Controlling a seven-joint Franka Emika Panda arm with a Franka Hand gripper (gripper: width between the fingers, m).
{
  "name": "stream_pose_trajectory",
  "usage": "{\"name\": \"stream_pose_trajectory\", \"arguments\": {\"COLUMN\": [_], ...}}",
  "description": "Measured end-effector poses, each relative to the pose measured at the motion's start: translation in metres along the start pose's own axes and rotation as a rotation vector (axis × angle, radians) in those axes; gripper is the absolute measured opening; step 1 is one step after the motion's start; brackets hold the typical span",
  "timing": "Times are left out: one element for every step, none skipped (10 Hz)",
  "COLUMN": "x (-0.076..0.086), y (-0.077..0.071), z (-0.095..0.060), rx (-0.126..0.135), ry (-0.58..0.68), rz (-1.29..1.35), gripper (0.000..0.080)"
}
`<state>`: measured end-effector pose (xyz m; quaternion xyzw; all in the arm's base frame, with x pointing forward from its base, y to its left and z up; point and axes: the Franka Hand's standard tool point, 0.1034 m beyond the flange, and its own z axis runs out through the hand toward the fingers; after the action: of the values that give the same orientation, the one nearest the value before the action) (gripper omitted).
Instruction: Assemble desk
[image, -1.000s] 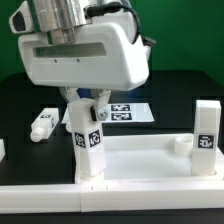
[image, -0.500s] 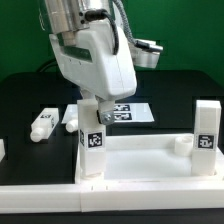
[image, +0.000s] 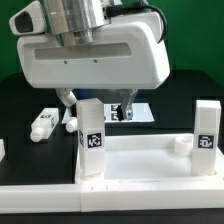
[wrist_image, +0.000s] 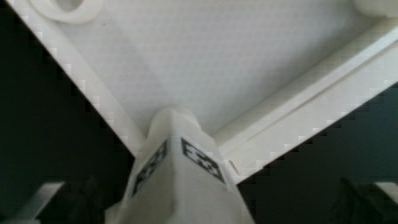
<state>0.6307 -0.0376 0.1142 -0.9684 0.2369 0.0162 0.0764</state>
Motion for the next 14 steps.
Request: {"name": "stream_pose_trajectory", "arguments": {"x": [0.002, 0.006, 0.014, 0.022, 0.020, 0.016, 0.017, 0.016, 0.016, 0.017, 0.017, 0.018, 0.019, 0.020], "y": [0.003, 0.010, 0.014, 0.010, 0.005, 0.006, 0.006, 0.006, 0.005, 0.006, 0.007, 0.008, 0.010, 0.015], "z": [-0.001, -0.003, -0.007, -0.009, -0.007, -0.005, -0.005, -0.004, -0.004, -0.004, -0.004, -0.004, -0.004, -0.003], "rx": [0.000, -0.011, -0.044, -0.072, -0.083, -0.078, -0.077, -0.076, -0.064, -0.060, -0.056, -0.050, -0.043, -0.016], "ry": [0.003, 0.014, 0.046, 0.098, 0.150, 0.140, 0.140, 0.141, 0.143, 0.146, 0.147, 0.145, 0.149, 0.164], "rz": [-0.126, -0.297, -0.499, -0.653, -0.679, -0.658, -0.650, -0.626, -0.539, -0.464, -0.406, -0.289, -0.126, 0.103], "gripper": [0.0648, 0.0649, 0.0649, 0.0649, 0.0649, 0.0649, 0.0540, 0.0402, 0.0284, 0.0284, 0.0284, 0.0284, 0.0284, 0.0284]}}
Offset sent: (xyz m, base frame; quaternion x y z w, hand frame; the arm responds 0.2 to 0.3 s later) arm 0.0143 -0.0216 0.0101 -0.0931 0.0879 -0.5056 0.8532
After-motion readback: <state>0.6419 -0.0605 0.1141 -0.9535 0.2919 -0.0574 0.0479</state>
